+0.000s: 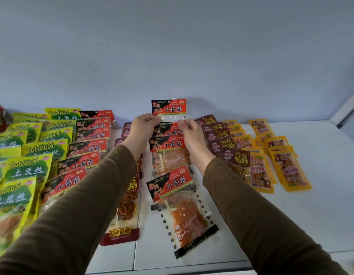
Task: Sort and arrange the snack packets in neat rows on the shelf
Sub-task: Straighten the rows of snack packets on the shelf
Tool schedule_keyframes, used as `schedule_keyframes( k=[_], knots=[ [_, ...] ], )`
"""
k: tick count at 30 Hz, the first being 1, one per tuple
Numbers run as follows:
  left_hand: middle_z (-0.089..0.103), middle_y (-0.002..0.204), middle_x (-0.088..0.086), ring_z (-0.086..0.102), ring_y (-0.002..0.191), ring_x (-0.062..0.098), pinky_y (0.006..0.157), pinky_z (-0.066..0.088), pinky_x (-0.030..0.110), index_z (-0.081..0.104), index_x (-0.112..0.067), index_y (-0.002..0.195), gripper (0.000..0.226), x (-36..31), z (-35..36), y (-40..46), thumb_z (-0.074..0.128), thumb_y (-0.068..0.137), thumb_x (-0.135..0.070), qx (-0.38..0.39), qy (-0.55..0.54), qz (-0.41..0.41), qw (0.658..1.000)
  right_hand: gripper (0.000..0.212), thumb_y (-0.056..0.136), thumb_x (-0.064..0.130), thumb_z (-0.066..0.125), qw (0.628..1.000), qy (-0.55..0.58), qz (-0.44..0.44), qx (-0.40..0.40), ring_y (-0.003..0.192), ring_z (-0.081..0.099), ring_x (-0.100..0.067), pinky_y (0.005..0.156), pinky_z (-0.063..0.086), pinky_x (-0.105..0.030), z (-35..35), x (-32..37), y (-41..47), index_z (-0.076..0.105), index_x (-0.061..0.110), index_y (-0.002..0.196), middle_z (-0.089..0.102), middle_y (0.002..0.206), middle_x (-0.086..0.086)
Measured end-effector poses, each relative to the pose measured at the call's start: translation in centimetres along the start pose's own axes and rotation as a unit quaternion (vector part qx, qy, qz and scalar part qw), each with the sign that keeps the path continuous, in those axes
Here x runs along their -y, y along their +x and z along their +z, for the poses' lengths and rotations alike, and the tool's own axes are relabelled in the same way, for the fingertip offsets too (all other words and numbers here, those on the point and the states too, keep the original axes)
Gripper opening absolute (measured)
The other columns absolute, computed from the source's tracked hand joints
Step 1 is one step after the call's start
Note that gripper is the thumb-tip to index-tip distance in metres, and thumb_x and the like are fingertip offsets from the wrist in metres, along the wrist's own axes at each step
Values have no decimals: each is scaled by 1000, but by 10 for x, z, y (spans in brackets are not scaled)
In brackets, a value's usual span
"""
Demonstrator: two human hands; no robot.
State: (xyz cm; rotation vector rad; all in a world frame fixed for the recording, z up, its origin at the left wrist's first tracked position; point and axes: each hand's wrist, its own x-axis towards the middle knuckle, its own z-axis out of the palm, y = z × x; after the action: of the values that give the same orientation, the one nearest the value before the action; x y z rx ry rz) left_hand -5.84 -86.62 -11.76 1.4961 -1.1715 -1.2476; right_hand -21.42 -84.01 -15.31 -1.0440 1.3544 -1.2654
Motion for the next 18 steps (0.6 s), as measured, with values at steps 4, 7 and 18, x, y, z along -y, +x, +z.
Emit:
schedule_keyframes(
  k=[4, 7, 18],
  knots=[
    [79, 99, 12, 77, 93, 32, 89, 60, 57, 66, -15, 90, 13, 4, 0, 0, 69, 98, -24, 5, -24, -16, 1000, 25, 101, 39, 59, 1000, 19, 7, -7, 81, 72, -10, 60, 54, -20, -3, 0, -4, 61, 17, 111, 71, 102, -3],
    [78, 101, 14, 76, 94, 35, 89, 60, 58, 67, -15, 89, 12, 4, 1, -2, 71, 97, -23, 8, -47, -23, 999, 30, 96, 36, 67, 999, 28, 26, -5, 68, 72, -2, 52, 52, -14, -4, -1, -8, 57, 14, 114, 71, 100, -1],
    [69, 104, 14, 69, 84, 26, 78, 56, 40, 61, -13, 93, 17, 2, 2, -4, 50, 103, -20, -36, -109, -67, 991, 14, 97, 26, 68, 989, -39, -80, -115, 77, 63, -8, 66, 47, -22, -6, -13, -18, 60, 15, 92, 65, 86, 4]
  ],
)
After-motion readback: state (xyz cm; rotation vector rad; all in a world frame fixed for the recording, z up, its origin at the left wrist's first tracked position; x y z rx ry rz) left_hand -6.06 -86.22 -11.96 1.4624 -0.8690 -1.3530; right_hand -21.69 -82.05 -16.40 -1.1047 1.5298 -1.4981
